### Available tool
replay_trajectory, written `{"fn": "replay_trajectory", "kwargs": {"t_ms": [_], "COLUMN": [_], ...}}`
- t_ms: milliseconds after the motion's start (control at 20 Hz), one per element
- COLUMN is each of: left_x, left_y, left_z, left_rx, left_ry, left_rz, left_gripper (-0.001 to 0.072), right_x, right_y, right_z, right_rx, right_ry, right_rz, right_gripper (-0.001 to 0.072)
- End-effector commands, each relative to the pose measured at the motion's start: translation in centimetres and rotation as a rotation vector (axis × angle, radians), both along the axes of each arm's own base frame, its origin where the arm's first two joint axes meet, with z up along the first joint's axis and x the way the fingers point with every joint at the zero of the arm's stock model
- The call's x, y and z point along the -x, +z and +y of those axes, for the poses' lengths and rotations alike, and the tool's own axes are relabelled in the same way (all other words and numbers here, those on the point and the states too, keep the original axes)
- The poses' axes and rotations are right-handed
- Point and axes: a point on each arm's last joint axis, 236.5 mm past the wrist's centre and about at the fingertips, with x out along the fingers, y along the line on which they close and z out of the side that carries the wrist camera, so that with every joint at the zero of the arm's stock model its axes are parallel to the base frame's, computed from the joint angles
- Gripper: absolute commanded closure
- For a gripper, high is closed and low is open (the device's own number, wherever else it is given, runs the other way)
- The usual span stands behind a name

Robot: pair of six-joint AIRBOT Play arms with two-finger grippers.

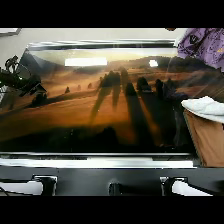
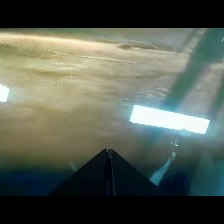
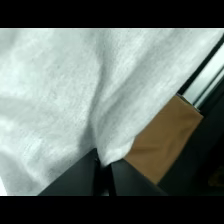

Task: Fold the clothes and pants, and hang the long-sleeved shirts on hangers.

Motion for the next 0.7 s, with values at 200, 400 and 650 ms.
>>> {"fn": "replay_trajectory", "kwargs": {"t_ms": [200,400,650], "left_x": [0.2,0.2,0.2], "left_y": [-0.1,-0.1,-0.1], "left_z": [-0.1,0.0,-0.1], "left_rx": [0.001,0.001,0.001], "left_ry": [-0.003,-0.002,-0.003], "left_rz": [0.007,0.007,0.007], "left_gripper": [0.0691,0.0691,0.0691], "right_x": [7.4,9.4,11.3], "right_y": [-6.8,-9.0,-10.0], "right_z": [0.9,1.4,1.4], "right_rx": [0.023,0.006,0.01], "right_ry": [-0.018,-0.012,-0.016], "right_rz": [0.227,0.311,0.392], "right_gripper": [0.068,0.068,0.068]}}
